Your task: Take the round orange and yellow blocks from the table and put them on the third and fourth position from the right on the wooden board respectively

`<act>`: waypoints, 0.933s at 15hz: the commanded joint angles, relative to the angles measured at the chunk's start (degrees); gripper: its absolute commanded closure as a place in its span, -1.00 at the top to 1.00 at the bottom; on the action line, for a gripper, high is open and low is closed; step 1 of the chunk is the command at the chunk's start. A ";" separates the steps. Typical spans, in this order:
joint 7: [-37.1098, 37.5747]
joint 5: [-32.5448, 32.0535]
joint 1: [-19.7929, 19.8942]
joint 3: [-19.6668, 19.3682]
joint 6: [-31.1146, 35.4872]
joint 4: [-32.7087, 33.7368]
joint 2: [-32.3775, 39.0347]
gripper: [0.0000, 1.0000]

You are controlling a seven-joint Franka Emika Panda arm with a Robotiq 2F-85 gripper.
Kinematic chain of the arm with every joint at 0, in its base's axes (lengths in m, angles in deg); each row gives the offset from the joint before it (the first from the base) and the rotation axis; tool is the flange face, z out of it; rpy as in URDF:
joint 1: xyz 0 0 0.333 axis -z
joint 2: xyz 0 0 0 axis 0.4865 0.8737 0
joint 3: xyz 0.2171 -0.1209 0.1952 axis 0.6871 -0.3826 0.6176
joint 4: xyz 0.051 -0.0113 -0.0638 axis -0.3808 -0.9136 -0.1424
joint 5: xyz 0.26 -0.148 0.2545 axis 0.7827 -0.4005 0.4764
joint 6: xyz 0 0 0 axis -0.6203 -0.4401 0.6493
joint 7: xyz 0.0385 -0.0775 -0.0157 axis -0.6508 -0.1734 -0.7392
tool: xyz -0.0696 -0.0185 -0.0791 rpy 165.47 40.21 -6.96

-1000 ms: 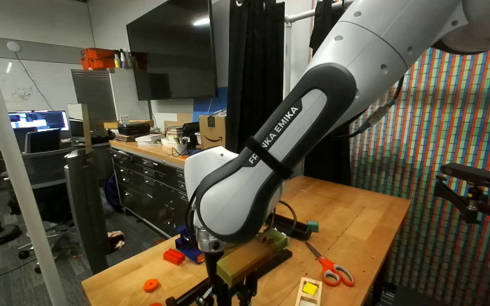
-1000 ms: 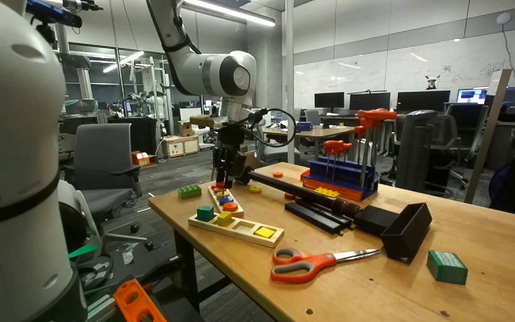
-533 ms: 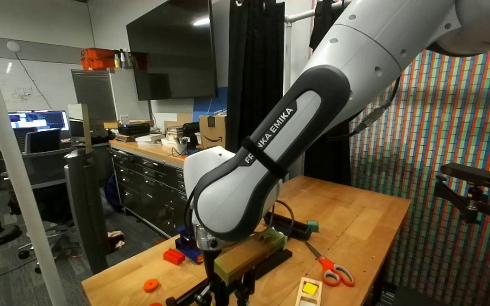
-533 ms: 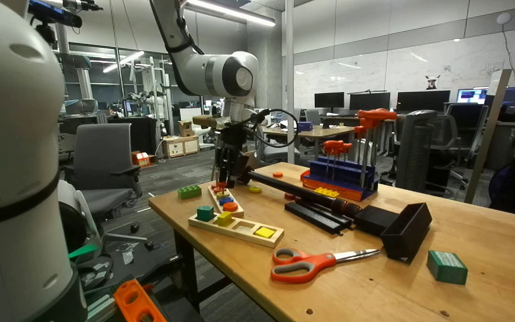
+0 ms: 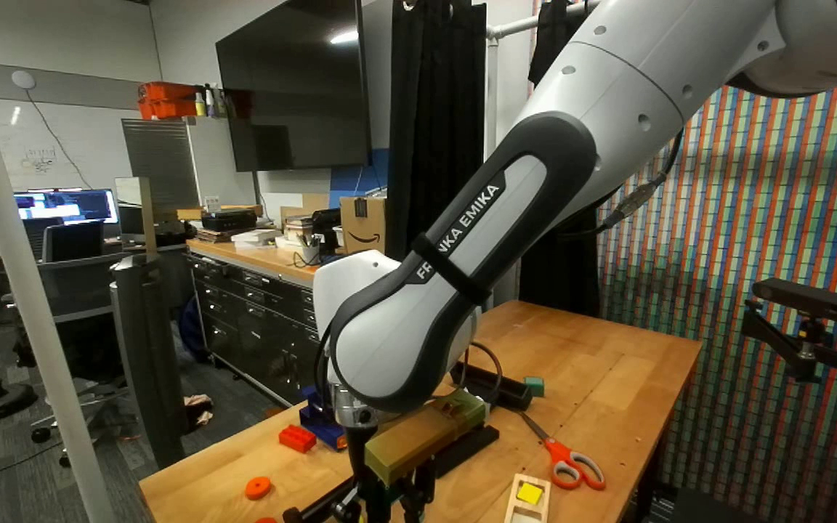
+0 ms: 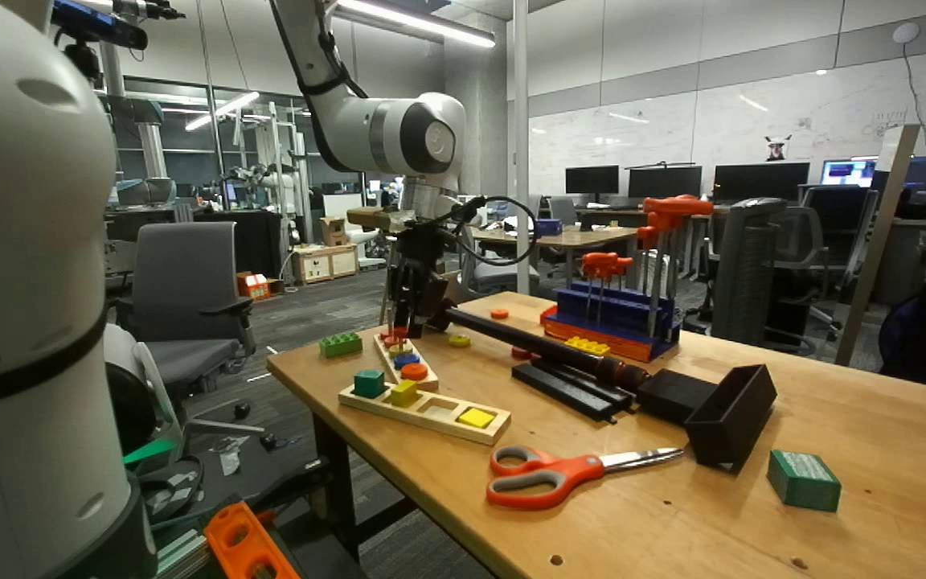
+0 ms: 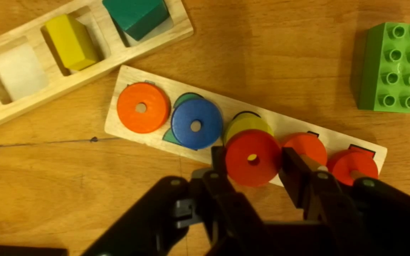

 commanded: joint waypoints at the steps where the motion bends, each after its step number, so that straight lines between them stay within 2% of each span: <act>1: -0.55 0.92 0.06 0.29 -0.27 0.48 1.09 -0.53; 14: -0.54 2.09 -0.22 1.01 -0.64 -0.17 0.21 -0.53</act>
